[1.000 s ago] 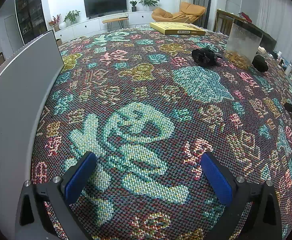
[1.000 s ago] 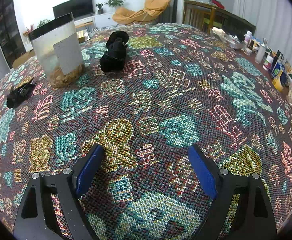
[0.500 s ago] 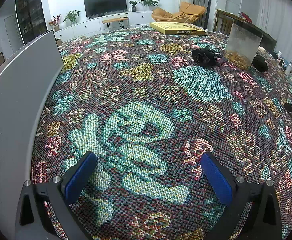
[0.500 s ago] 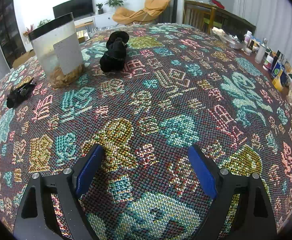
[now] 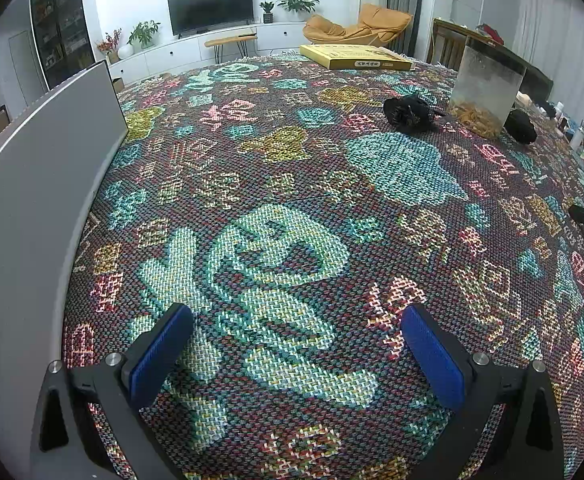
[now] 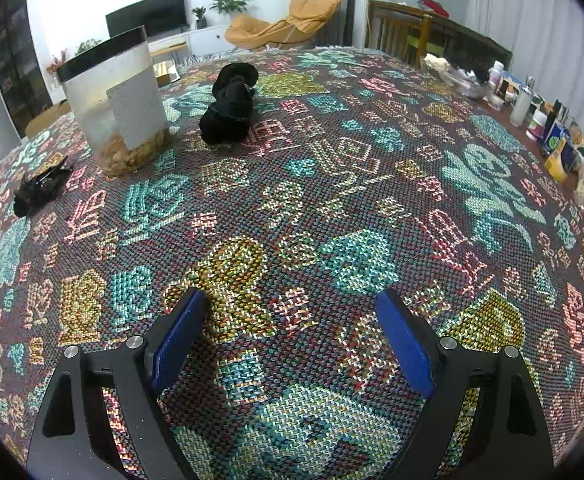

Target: Organize soft objects

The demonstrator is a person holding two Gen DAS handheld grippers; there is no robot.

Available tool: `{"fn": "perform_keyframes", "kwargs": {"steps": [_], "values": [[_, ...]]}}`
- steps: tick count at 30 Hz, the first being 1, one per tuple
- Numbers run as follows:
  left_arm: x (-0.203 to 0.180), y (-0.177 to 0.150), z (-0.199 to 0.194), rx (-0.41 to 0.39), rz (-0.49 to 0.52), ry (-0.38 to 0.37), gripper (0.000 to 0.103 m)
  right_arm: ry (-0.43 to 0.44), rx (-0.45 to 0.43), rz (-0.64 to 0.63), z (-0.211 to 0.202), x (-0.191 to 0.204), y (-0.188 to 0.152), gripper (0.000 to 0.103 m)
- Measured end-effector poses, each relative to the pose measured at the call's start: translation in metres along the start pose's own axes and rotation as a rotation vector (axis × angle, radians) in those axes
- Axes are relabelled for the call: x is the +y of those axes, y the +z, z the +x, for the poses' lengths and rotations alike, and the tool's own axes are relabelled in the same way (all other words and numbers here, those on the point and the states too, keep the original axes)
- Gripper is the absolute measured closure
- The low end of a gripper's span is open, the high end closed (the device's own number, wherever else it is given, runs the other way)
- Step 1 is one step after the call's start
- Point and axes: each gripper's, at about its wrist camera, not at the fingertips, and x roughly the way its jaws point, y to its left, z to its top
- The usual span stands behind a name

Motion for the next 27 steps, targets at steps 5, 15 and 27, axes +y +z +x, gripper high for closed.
{"fn": "perform_keyframes", "kwargs": {"steps": [5, 15, 27], "values": [[0.000, 0.000, 0.000, 0.000, 0.002, 0.002, 0.000, 0.000, 0.001, 0.000, 0.000, 0.000, 0.000, 0.014], [-0.001, 0.000, 0.000, 0.000, 0.000, 0.005, 0.000, 0.001, 0.000, 0.000, 0.000, 0.000, 0.000, 0.014], [-0.026, 0.063, 0.026, 0.131, 0.100, -0.108, 0.003, 0.000, -0.001, 0.000, 0.002, 0.001, 0.000, 0.014]]}}
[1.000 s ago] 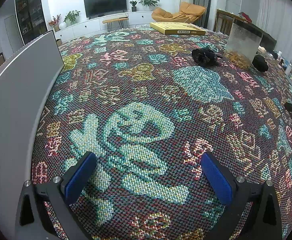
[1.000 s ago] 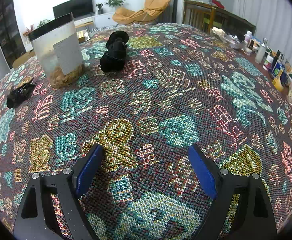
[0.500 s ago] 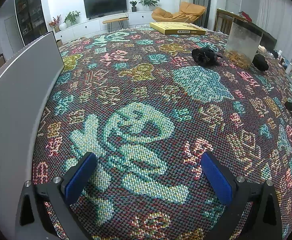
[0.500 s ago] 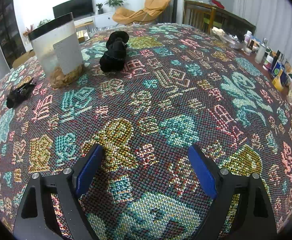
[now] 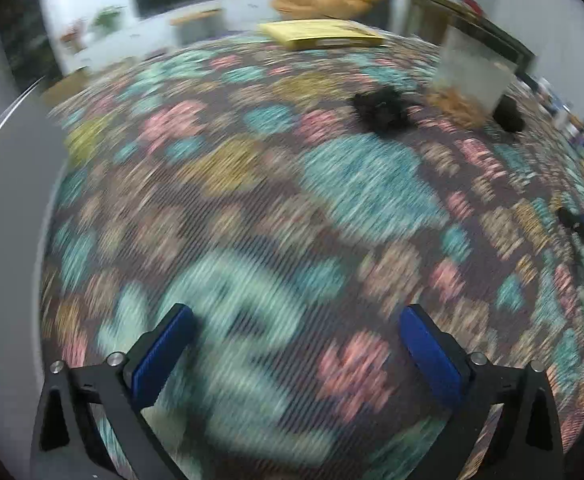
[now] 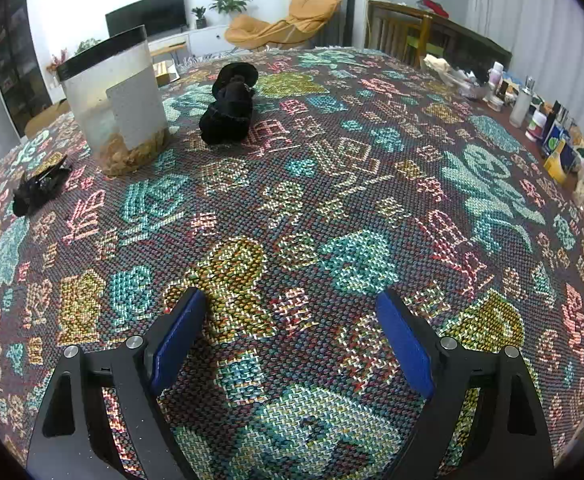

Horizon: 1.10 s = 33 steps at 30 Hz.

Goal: Organize soft objects
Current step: 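Grasp the small black clip-topped item with the left gripper while the right regrasps the black tied bundle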

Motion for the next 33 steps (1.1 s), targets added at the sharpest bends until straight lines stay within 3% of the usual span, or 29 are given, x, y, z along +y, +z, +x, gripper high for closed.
{"fn": "perform_keyframes", "kwargs": {"steps": [5, 9, 12, 14, 15, 16, 19, 22, 25, 28, 30, 31, 32, 33], "values": [[-0.030, 0.069, 0.012, -0.027, 0.152, -0.052, 0.003, 0.000, -0.001, 0.000, 0.000, 0.000, 0.000, 0.014], [-0.036, 0.114, 0.039, -0.032, 0.126, -0.053, 0.003, 0.000, -0.001, 0.000, 0.000, 0.000, 0.000, 0.014], [-0.044, 0.127, 0.063, -0.023, 0.144, -0.042, 0.004, 0.000, -0.001, 0.000, 0.000, 0.000, 0.000, 0.014], [-0.052, 0.130, 0.077, -0.017, 0.190, -0.016, 0.012, 0.000, 0.000, 0.000, 0.000, 0.000, 0.000, 0.014], [-0.054, 0.130, 0.080, -0.031, 0.203, -0.042, 0.023, -0.001, 0.000, 0.000, 0.000, 0.001, 0.000, 0.014], [-0.053, 0.131, 0.079, -0.051, 0.191, -0.064, 0.050, 0.001, 0.000, 0.000, 0.000, 0.000, 0.000, 0.013], [-0.047, 0.137, 0.073, -0.075, 0.137, -0.057, 0.051, 0.064, 0.030, 0.000, 0.003, -0.004, 0.007, 0.012], [-0.032, 0.136, 0.062, -0.102, 0.058, -0.055, 0.051, 0.258, 0.069, 0.085, 0.005, -0.027, 0.043, 0.015], [-0.013, 0.134, 0.055, -0.093, -0.033, -0.070, 0.051, 0.303, 0.027, 0.168, 0.014, -0.043, 0.103, 0.014], [-0.001, 0.131, 0.050, -0.073, -0.082, -0.069, 0.051, 0.347, 0.104, 0.168, 0.055, -0.029, 0.156, 0.016], [0.002, 0.128, 0.046, -0.068, -0.077, -0.051, 0.051, 0.327, 0.145, 0.156, 0.080, -0.016, 0.171, 0.016], [0.002, 0.127, 0.046, -0.064, -0.075, -0.044, 0.051, 0.320, 0.175, 0.138, 0.095, -0.008, 0.175, 0.018], [0.003, 0.126, 0.047, -0.057, -0.078, -0.038, 0.051, 0.305, 0.212, 0.110, 0.107, -0.002, 0.175, 0.028], [0.004, 0.125, 0.047, -0.051, -0.083, -0.038, 0.051, 0.270, 0.264, 0.073, 0.120, 0.005, 0.172, 0.082]]}}
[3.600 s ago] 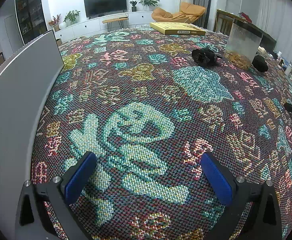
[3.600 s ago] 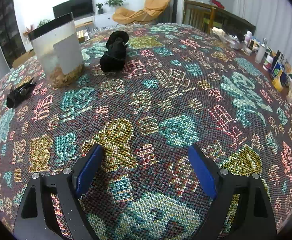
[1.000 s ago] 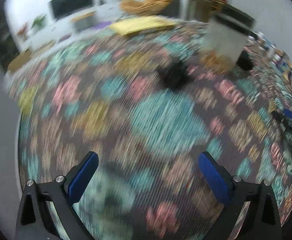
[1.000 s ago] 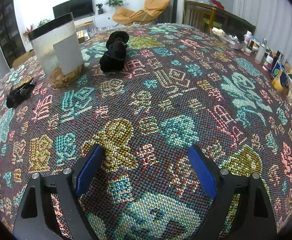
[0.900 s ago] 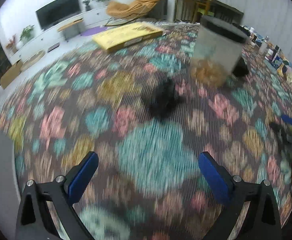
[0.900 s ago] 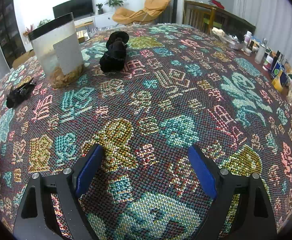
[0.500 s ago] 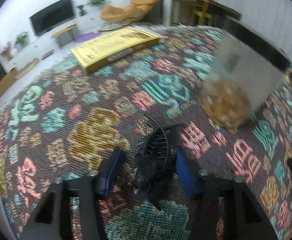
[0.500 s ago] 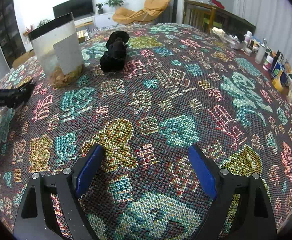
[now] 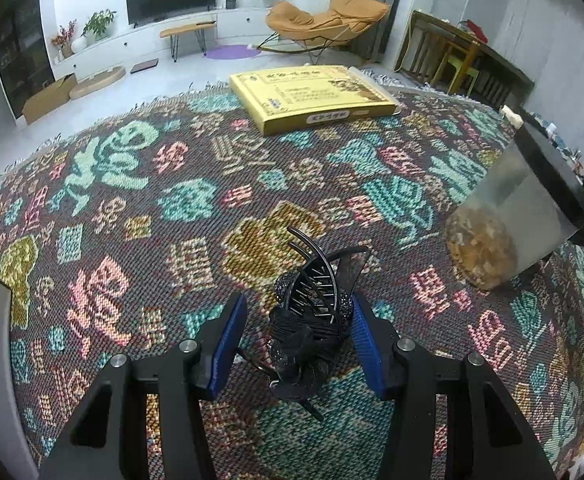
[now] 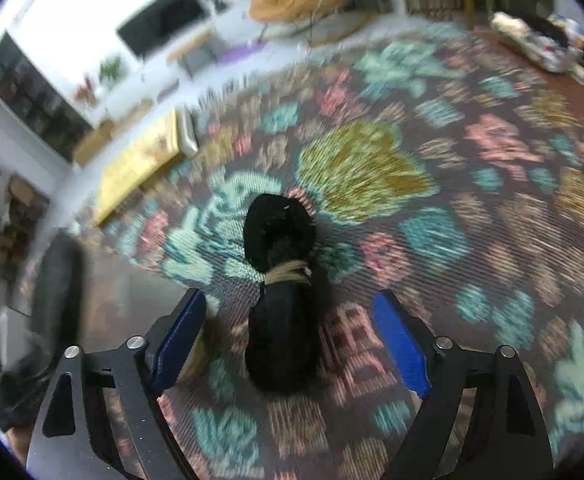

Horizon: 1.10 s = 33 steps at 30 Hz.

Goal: Organize soft objects
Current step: 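Grasp the small black clip-topped item with the left gripper while the right regrasps the black tied bundle, then carry both black items into the white box and open both grippers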

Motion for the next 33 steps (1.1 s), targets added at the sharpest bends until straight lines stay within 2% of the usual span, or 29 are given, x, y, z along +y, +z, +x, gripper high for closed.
{"fn": "perform_keyframes", "kwargs": {"steps": [3, 5, 9, 10, 13, 16, 18, 22, 24, 26, 27, 28, 29, 30, 33], "values": [[0.005, 0.000, 0.001, 0.017, -0.032, -0.004, 0.051, -0.045, -0.056, 0.023, -0.012, -0.002, 0.001, 0.082], [0.009, 0.002, -0.010, 0.001, -0.047, -0.021, 0.051, -0.079, -0.135, 0.010, -0.044, -0.002, 0.002, 0.082], [0.026, 0.006, -0.081, -0.097, -0.075, -0.090, 0.051, -0.107, -0.250, -0.105, -0.123, 0.030, 0.003, 0.082], [0.033, 0.005, -0.100, -0.117, -0.078, -0.098, 0.051, -0.087, -0.267, -0.149, -0.151, 0.052, -0.005, 0.082], [0.069, -0.012, -0.166, -0.168, -0.102, -0.101, 0.051, -0.002, -0.282, -0.236, -0.195, 0.113, -0.024, 0.081], [0.119, -0.046, -0.229, -0.187, -0.140, -0.037, 0.051, 0.149, -0.258, -0.328, -0.220, 0.195, -0.061, 0.081], [0.157, -0.076, -0.261, -0.181, -0.167, 0.051, 0.051, 0.260, -0.219, -0.392, -0.224, 0.256, -0.094, 0.081], [0.219, -0.139, -0.305, -0.150, -0.194, 0.249, 0.051, 0.433, -0.116, -0.524, -0.215, 0.370, -0.168, 0.081], [0.237, -0.165, -0.318, -0.143, -0.208, 0.306, 0.051, 0.487, -0.071, -0.577, -0.207, 0.413, -0.205, 0.080], [0.254, -0.193, -0.329, -0.135, -0.237, 0.389, 0.045, 0.521, -0.032, -0.607, -0.196, 0.446, -0.236, 0.072], [0.257, -0.203, -0.329, -0.131, -0.245, 0.406, 0.030, 0.529, -0.013, -0.612, -0.188, 0.460, -0.250, 0.057], [0.261, -0.213, -0.330, -0.129, -0.257, 0.422, 0.011, 0.549, 0.020, -0.615, -0.180, 0.471, -0.261, 0.024], [0.262, -0.225, -0.334, -0.145, -0.269, 0.440, 0.005, 0.568, 0.051, -0.611, -0.173, 0.477, -0.271, 0.020], [0.260, -0.235, -0.338, -0.171, -0.276, 0.461, 0.003, 0.574, 0.064, -0.605, -0.170, 0.478, -0.278, 0.022], [0.251, -0.254, -0.348, -0.219, -0.279, 0.504, 0.003, 0.565, 0.061, -0.612, -0.170, 0.471, -0.289, 0.021]]}}
